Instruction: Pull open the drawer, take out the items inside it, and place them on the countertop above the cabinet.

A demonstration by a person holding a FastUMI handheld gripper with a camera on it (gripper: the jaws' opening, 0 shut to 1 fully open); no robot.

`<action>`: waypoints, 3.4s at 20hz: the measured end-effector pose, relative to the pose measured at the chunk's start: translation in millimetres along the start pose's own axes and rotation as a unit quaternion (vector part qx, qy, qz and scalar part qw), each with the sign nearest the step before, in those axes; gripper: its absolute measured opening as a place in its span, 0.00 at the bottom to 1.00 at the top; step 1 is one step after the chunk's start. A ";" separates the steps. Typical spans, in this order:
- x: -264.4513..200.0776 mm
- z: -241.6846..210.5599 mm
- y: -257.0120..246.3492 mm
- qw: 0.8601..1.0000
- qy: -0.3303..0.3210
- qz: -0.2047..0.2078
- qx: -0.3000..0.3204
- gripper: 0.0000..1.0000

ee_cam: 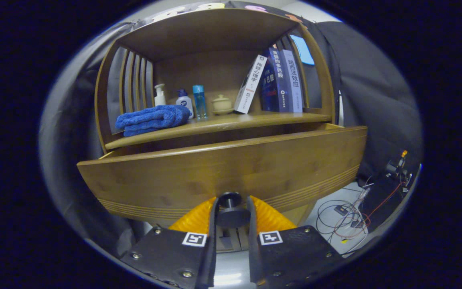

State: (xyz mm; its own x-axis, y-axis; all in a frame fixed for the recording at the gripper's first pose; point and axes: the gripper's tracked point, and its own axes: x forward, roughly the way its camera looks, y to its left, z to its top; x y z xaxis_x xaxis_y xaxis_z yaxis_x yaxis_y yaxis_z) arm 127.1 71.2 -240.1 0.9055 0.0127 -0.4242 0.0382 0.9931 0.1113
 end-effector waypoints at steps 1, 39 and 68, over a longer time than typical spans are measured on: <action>-6.0 -1.3 -1.5 1.000 -0.002 -0.002 0.002 0.33; -69.2 86.1 -2.0 0.994 -0.103 -0.017 0.000 0.63; 72.2 18.0 1.2 0.971 0.227 -0.080 -0.005 0.18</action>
State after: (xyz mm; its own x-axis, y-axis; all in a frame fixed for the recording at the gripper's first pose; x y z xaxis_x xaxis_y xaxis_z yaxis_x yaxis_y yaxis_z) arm 200.2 71.2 -254.5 0.6083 -0.0932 -0.7882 0.1571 0.9876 0.0045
